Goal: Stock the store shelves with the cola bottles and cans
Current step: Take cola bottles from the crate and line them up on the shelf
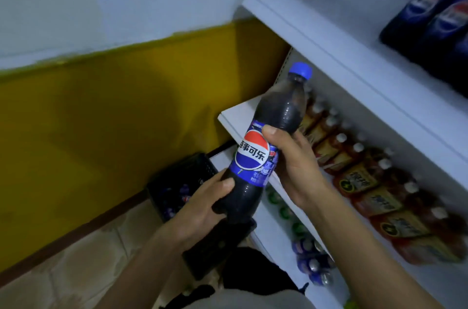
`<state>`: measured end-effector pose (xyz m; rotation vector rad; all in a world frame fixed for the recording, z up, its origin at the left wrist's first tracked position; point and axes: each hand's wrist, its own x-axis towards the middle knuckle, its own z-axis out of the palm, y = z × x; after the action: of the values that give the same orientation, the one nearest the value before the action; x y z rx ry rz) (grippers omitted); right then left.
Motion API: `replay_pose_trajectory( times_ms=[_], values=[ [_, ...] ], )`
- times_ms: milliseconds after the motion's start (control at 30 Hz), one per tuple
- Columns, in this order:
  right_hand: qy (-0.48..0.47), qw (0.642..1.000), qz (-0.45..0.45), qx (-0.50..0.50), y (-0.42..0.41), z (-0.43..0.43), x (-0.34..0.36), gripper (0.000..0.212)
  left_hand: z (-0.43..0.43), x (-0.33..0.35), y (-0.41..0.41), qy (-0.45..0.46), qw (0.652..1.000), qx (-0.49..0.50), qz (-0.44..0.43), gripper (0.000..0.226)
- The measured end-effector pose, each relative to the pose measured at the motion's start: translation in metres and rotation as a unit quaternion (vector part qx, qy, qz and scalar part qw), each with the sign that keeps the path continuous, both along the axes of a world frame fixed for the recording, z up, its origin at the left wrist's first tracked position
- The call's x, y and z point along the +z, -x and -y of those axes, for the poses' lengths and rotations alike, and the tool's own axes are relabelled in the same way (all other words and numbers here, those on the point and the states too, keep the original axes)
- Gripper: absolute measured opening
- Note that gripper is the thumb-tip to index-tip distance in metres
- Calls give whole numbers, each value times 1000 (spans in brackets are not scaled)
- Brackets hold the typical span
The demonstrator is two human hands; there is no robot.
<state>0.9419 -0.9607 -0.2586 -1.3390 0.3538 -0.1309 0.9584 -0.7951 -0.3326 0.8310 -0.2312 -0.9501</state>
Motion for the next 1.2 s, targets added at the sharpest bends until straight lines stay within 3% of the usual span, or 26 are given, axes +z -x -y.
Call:
replay_pose_trajectory(
  times_ms=[133, 233, 333, 433, 533, 600, 733, 900, 1033, 1200],
  values=[
    [136, 987, 77, -19, -16, 44, 54, 43, 49, 29, -24, -137, 967, 113, 184, 87],
    [210, 969, 127, -8, -27, 78, 94, 44, 89, 66, -49, -175, 908, 119, 362, 64],
    [264, 954, 142, -9, -41, 111, 134, 46, 126, 103, -78, -217, 846, 168, 458, 53],
    [323, 940, 105, 9, -53, 151, 158, 65, 158, 125, -95, -177, 841, 207, 468, 52],
    [442, 896, 40, 11, -53, 178, 161, 87, 188, 138, -107, -167, 827, 212, 493, 58],
    [473, 881, 20, -19, -51, 189, 159, 91, 215, 144, -117, -162, 830, 200, 495, 61],
    [444, 894, 1, -59, -66, 228, 158, 82, 264, 149, -143, -161, 827, 170, 511, 60],
    [417, 907, -7, -55, -91, 273, 149, 69, 309, 150, -177, -204, 790, 116, 567, 54],
    [411, 909, -11, -73, -104, 293, 130, 72, 333, 142, -192, -237, 772, 89, 583, 61],
    [416, 904, -25, -97, -118, 320, 115, 78, 360, 135, -203, -227, 779, 70, 580, 58]
  ],
)
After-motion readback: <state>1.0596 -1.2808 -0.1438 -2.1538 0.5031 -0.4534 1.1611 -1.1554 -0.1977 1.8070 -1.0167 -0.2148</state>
